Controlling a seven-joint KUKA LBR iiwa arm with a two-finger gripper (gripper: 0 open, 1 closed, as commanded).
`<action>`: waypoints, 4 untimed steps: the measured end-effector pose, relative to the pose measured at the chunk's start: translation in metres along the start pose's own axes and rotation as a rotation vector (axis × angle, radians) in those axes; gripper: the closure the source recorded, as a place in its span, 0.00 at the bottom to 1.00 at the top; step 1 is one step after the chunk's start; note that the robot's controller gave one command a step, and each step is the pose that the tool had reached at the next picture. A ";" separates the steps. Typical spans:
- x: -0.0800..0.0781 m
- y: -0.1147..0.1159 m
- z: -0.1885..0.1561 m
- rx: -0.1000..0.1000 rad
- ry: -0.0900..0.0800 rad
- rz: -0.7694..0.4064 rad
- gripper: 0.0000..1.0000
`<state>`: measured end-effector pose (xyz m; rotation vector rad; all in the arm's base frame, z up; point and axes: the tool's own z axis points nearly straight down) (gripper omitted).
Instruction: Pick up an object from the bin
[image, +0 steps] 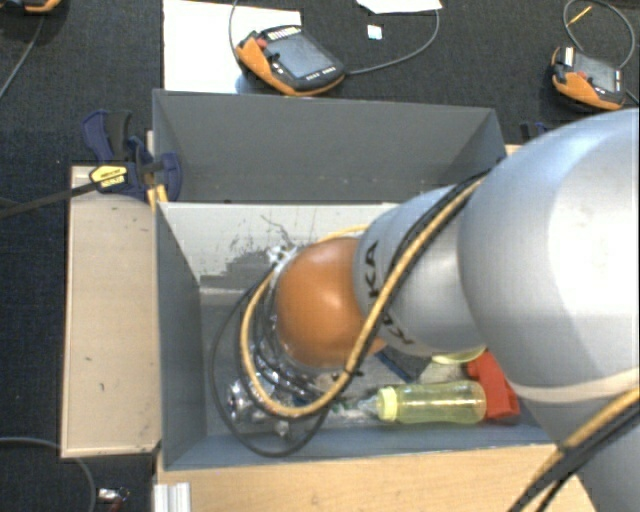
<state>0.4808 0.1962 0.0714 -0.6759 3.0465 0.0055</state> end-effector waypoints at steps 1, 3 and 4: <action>-0.014 0.038 0.001 0.003 -0.009 -0.438 1.00; -0.012 0.038 -0.030 0.000 0.001 -0.434 1.00; -0.014 0.038 -0.084 0.000 -0.001 -0.433 1.00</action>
Offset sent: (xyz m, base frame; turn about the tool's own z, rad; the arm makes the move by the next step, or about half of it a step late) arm 0.0000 0.0000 0.0000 0.0000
